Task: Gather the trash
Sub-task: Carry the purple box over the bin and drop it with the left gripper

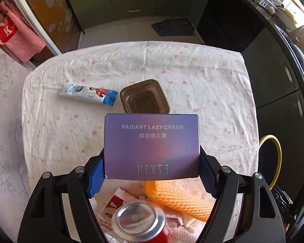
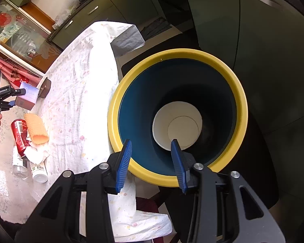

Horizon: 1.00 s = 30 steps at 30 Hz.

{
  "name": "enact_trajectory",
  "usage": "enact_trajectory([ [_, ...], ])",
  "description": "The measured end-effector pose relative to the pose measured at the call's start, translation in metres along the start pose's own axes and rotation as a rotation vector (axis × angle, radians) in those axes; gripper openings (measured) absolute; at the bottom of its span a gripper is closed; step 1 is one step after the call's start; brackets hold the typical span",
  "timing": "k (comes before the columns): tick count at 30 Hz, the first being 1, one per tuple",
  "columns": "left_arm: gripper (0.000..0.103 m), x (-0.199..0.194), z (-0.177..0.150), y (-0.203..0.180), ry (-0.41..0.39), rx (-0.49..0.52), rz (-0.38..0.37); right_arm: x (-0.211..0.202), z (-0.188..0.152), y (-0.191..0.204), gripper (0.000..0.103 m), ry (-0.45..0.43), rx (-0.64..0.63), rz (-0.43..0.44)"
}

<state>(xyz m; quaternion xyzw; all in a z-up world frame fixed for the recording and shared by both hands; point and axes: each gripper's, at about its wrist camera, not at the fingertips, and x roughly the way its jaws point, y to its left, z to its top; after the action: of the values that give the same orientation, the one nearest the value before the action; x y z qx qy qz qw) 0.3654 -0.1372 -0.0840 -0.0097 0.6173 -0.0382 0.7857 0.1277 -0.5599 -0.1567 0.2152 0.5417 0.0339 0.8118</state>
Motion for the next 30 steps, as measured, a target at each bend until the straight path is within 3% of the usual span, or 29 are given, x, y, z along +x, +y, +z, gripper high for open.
enact_trajectory([
  [5,0.077,-0.037,-0.012,-0.065,-0.039,0.142,-0.085,-0.018,-0.003,-0.004,0.039,-0.042,-0.003,-0.004],
  [9,0.077,-0.047,-0.036,-0.148,-0.034,0.312,-0.174,-0.042,-0.013,-0.017,0.039,-0.095,0.011,-0.023],
  [13,0.077,-0.025,-0.064,-0.236,0.030,0.476,-0.238,-0.064,-0.029,-0.034,0.039,-0.130,0.041,-0.040],
  [19,0.077,0.040,-0.108,-0.339,0.152,0.633,-0.248,-0.080,-0.053,-0.067,0.039,-0.144,0.103,-0.056],
  [25,0.079,0.069,-0.120,-0.379,0.195,0.681,-0.228,-0.086,-0.069,-0.088,0.043,-0.149,0.152,-0.058],
  [30,0.094,0.031,-0.113,-0.364,0.124,0.684,-0.258,-0.081,-0.067,-0.084,0.044,-0.146,0.131,-0.045],
])
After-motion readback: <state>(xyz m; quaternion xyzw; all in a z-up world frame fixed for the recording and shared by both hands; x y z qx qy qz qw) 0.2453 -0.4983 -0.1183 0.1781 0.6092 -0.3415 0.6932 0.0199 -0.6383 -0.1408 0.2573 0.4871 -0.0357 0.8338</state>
